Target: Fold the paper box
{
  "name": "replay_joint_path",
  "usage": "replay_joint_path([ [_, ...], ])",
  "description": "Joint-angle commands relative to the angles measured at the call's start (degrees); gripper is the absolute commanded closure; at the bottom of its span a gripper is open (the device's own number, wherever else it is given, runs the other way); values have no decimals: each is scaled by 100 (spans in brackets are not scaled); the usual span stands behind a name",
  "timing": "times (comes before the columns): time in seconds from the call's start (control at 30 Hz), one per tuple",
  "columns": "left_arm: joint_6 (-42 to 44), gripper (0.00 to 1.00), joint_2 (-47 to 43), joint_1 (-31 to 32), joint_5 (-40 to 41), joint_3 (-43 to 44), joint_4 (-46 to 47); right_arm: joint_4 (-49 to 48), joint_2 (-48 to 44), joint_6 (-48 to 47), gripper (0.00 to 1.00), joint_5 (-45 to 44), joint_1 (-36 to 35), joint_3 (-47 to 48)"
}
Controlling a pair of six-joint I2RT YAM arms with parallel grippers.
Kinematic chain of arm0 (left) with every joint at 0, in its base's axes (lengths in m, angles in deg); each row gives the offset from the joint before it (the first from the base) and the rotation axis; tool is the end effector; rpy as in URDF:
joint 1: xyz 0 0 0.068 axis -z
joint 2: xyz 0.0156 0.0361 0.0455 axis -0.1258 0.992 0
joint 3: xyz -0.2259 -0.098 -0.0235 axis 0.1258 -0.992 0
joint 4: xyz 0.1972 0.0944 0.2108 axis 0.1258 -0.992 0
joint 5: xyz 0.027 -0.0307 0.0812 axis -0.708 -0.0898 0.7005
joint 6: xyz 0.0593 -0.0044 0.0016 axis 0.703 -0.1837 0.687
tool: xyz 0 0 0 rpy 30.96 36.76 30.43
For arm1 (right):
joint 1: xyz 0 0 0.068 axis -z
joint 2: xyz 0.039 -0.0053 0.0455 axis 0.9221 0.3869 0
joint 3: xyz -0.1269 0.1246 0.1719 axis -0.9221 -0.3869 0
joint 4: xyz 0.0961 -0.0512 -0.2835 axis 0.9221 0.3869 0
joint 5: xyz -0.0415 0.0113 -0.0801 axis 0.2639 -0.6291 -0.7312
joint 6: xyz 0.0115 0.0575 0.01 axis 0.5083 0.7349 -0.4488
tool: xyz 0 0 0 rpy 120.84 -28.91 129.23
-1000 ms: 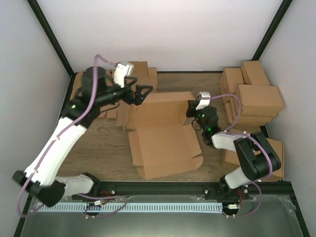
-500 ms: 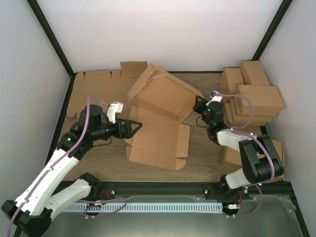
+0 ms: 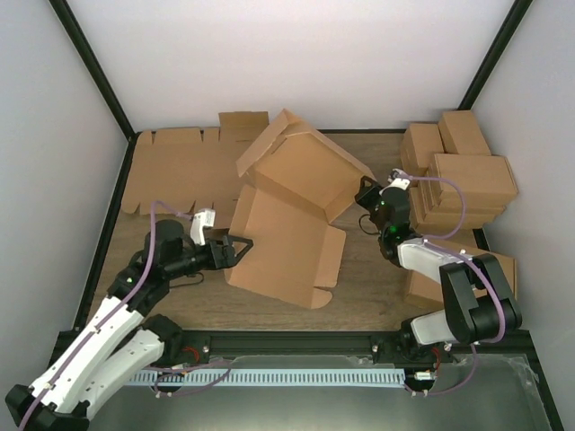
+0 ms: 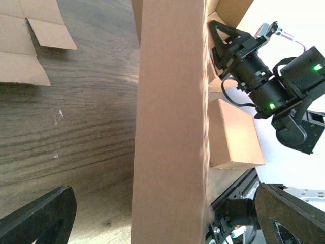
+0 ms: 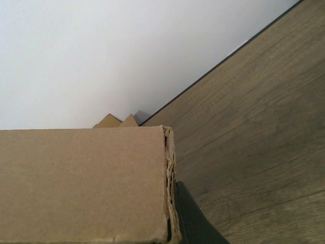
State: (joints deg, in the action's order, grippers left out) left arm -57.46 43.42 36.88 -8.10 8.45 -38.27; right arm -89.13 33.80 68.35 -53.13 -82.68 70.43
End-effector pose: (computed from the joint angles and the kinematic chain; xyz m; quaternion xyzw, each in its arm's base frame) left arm 0.1858 -0.1260 0.2598 0.0431 0.8431 -0.4293 0.3210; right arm 0.3204 0.0851 0.1476 0.2276 0.7384 0.3002 0.5593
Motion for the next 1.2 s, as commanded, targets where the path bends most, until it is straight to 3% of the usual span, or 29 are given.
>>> replay_joint_path([
  [0.0,-459,1,-417,72,-152,-325,105,182,-102,331,99,-368,3,39],
  [0.23,-833,1,-1289,102,-98,-576,210,655,169,721,99,-715,-1,468],
  [0.53,-935,4,-779,106,2,-1092,894,711,309,1109,99,-741,3,682],
  [0.63,-966,16,-604,115,138,-1247,1307,766,305,1162,99,-756,4,706],
  [0.73,-998,37,-446,133,36,-1381,1859,730,284,1310,99,-748,4,658],
  [0.8,-925,52,-193,141,-5,-1336,2003,720,263,1361,99,-702,-6,626],
  [0.93,-420,93,465,146,31,-786,1858,545,144,1312,99,-633,-48,428],
  [1.1,874,96,1562,146,527,1218,92,584,66,1221,77,-401,-54,274],
  [1.17,1224,96,1843,138,812,1982,-687,580,32,1184,60,-163,-48,187],
])
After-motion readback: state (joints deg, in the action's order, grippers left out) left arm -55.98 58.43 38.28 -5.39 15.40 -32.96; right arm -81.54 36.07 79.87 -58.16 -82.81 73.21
